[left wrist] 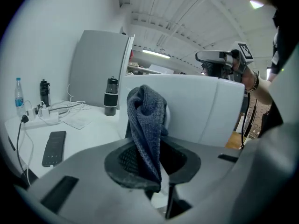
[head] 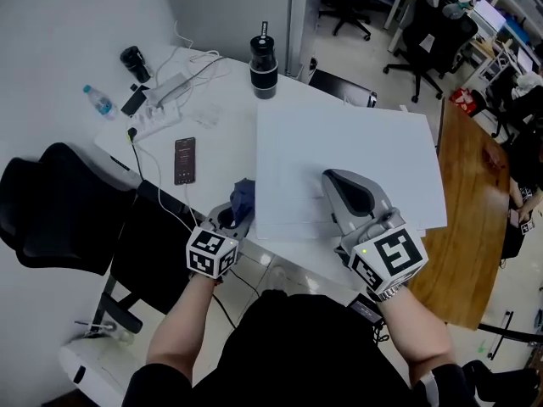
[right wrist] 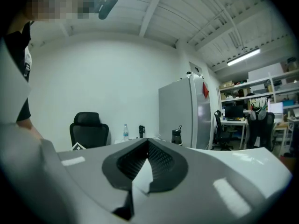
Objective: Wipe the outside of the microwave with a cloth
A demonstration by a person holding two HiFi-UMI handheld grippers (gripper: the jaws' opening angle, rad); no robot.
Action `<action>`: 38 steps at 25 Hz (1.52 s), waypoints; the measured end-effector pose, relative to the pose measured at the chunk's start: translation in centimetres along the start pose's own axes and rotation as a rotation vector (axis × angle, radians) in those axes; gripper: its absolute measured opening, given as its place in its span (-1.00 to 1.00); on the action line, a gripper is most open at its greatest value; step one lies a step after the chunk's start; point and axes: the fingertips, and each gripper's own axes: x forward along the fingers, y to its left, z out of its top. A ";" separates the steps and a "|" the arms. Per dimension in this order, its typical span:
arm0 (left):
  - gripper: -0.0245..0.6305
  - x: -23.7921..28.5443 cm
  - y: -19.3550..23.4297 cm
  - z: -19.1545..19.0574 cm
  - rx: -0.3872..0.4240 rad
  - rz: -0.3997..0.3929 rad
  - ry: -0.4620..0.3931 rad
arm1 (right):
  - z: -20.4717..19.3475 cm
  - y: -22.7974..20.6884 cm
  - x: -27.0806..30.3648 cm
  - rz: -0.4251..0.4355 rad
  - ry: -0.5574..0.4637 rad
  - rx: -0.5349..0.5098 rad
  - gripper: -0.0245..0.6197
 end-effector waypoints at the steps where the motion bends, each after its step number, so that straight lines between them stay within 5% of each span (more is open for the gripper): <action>1: -0.68 0.4 0.5 0.2 0.002 -0.004 0.002 | 0.0 -0.3 0.2 -0.010 0.001 0.001 -0.92; 20: -0.68 7.8 7.5 5.0 0.022 -0.015 0.026 | 1.0 -6.1 1.0 -0.167 0.000 0.009 -0.92; 38: -0.68 11.4 11.8 8.1 -0.037 0.064 0.004 | 0.9 -8.9 -0.2 -0.261 0.013 0.010 -0.92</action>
